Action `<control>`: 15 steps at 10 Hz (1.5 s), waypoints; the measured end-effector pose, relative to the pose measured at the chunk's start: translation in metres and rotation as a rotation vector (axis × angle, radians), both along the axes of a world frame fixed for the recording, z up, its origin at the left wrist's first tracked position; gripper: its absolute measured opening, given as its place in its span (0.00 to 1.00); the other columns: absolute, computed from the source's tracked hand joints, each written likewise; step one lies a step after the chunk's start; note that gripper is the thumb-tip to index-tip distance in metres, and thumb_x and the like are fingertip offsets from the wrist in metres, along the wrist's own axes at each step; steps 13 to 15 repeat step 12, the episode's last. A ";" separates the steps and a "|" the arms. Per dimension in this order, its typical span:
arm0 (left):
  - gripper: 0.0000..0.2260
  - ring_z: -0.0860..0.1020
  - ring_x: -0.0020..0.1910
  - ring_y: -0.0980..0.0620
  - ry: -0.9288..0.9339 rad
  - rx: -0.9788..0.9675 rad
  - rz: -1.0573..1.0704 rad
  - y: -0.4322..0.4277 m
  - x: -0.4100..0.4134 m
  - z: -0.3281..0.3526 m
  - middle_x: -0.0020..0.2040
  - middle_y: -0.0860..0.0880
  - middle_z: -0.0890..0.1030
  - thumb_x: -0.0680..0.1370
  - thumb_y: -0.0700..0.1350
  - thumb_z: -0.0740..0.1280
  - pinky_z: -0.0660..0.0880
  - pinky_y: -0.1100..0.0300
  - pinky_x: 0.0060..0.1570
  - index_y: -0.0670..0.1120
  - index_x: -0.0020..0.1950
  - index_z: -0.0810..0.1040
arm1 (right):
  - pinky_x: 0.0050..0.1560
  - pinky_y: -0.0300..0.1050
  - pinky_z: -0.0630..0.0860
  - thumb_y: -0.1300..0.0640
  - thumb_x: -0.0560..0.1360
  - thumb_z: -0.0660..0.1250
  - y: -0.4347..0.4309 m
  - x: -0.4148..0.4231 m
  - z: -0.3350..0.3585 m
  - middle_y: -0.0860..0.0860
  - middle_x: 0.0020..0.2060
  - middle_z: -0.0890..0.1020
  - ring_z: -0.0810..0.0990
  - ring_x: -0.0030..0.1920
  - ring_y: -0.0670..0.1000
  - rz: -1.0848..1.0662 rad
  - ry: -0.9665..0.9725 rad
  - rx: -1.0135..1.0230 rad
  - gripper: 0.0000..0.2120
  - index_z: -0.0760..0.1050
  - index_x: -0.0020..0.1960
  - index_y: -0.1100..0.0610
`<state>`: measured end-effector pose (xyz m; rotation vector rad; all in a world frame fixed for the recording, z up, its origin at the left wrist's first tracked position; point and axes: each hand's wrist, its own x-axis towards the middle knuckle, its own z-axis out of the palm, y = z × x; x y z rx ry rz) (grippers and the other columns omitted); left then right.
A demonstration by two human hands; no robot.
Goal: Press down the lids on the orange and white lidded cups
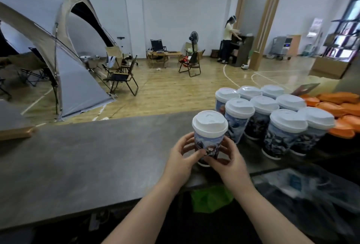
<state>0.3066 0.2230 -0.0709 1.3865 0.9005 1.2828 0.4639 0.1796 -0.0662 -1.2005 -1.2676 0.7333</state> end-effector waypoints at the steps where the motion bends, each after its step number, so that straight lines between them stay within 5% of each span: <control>1: 0.25 0.81 0.59 0.53 0.036 0.013 -0.040 -0.001 0.046 -0.001 0.59 0.54 0.83 0.68 0.50 0.77 0.79 0.54 0.59 0.56 0.64 0.78 | 0.49 0.32 0.79 0.57 0.65 0.81 -0.006 0.040 -0.007 0.47 0.56 0.84 0.82 0.56 0.39 -0.066 0.045 0.017 0.32 0.74 0.66 0.50; 5: 0.21 0.81 0.57 0.56 0.125 0.032 -0.061 0.003 0.122 0.001 0.56 0.60 0.83 0.71 0.41 0.78 0.79 0.54 0.59 0.60 0.59 0.79 | 0.64 0.51 0.79 0.59 0.67 0.79 -0.005 0.114 -0.022 0.51 0.60 0.84 0.83 0.61 0.49 -0.147 0.067 0.030 0.31 0.73 0.67 0.49; 8: 0.20 0.81 0.56 0.56 0.126 0.012 -0.054 0.003 0.124 -0.004 0.55 0.56 0.84 0.72 0.39 0.77 0.79 0.56 0.56 0.55 0.60 0.79 | 0.66 0.60 0.76 0.44 0.67 0.78 -0.003 0.114 -0.032 0.49 0.61 0.83 0.81 0.63 0.50 -0.210 0.037 0.007 0.32 0.74 0.68 0.47; 11: 0.17 0.81 0.57 0.46 0.098 -0.041 -0.078 -0.001 0.120 0.000 0.55 0.47 0.83 0.74 0.37 0.75 0.79 0.37 0.57 0.51 0.60 0.80 | 0.66 0.51 0.77 0.53 0.69 0.80 -0.027 0.110 -0.027 0.45 0.60 0.83 0.81 0.63 0.45 -0.271 -0.010 -0.025 0.29 0.75 0.67 0.49; 12: 0.15 0.81 0.56 0.47 0.078 -0.037 -0.040 -0.011 0.111 0.015 0.54 0.48 0.83 0.77 0.36 0.71 0.80 0.41 0.56 0.53 0.58 0.80 | 0.60 0.37 0.78 0.57 0.72 0.78 -0.052 0.105 -0.017 0.38 0.56 0.83 0.81 0.58 0.36 -0.357 -0.041 -0.006 0.22 0.76 0.61 0.41; 15: 0.15 0.81 0.56 0.47 0.078 -0.037 -0.040 -0.011 0.111 0.015 0.54 0.48 0.83 0.77 0.36 0.71 0.80 0.41 0.56 0.53 0.58 0.80 | 0.60 0.37 0.78 0.57 0.72 0.78 -0.052 0.105 -0.017 0.38 0.56 0.83 0.81 0.58 0.36 -0.357 -0.041 -0.006 0.22 0.76 0.61 0.41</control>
